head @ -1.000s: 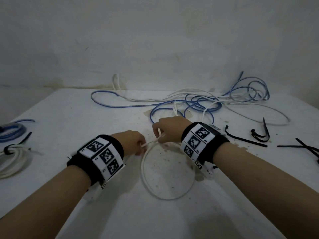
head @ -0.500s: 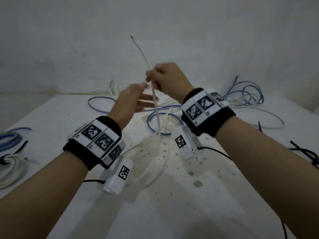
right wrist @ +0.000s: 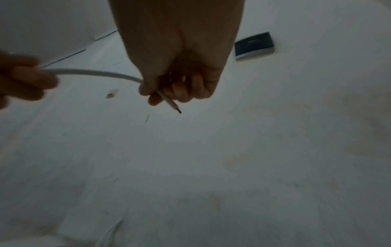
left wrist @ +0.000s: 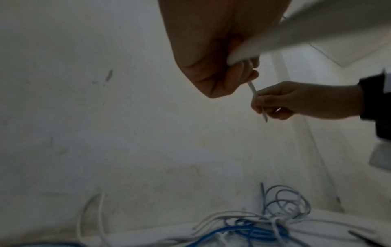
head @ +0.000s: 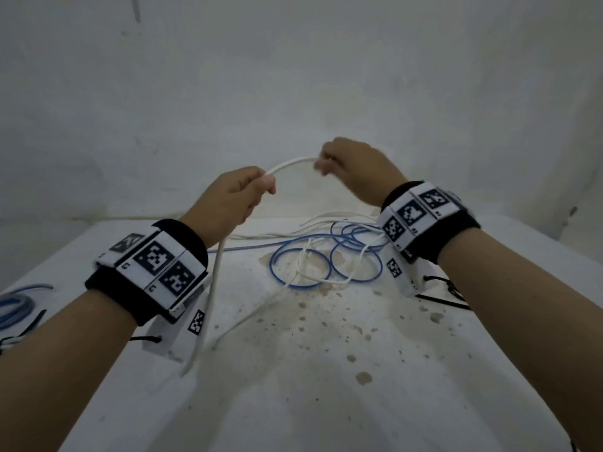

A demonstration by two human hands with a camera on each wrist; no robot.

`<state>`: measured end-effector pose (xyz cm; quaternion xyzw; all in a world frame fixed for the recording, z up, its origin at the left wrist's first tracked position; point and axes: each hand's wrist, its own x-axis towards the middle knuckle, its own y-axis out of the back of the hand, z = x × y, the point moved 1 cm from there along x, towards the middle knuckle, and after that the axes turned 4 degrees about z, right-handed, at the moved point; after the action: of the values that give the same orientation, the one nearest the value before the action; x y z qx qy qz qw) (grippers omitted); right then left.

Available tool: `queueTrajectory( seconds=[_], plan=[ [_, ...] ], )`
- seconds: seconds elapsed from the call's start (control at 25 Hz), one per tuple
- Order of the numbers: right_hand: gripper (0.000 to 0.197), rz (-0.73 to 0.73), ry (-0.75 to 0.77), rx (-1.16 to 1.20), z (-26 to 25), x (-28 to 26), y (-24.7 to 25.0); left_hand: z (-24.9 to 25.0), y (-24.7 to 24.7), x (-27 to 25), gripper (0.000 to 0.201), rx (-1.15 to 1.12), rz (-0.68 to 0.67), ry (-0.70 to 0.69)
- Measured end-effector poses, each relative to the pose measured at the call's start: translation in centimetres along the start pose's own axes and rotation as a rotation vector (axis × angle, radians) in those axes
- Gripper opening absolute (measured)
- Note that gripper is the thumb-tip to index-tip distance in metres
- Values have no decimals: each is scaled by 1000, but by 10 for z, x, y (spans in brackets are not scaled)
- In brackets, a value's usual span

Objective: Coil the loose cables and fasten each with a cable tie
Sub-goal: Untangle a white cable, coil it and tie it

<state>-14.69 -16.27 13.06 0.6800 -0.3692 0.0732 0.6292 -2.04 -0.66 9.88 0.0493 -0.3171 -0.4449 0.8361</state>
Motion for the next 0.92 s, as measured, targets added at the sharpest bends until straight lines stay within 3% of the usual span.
queueTrajectory(
  seconds=[0.08,0.16,0.32,0.44,0.56,0.64,0.8,0.92],
  plan=[
    [24,193,-156,-45,14,6,16,-4,11,-4,30,58,18,-4],
    [26,291,-278,69,22,7,20,-13,18,-6,31,85,42,-4],
    [25,224,-425,906,-7,-2,-13,-27,15,-6,24,215,117,-67],
    [24,66,-501,1261,-34,-6,-31,-26,9,-4,21,-21,171,-2],
    [10,-84,-517,1349,-48,-8,-49,-22,9,-5,24,-212,176,23],
    [30,-167,-518,1404,-54,-10,-56,-21,11,-7,22,-217,143,-18],
    [20,-215,-525,1502,-60,-16,-61,-25,14,-10,24,-261,113,-24],
    [23,-227,-469,1446,-65,-19,-61,-26,13,-12,21,-321,154,-40]
  ],
)
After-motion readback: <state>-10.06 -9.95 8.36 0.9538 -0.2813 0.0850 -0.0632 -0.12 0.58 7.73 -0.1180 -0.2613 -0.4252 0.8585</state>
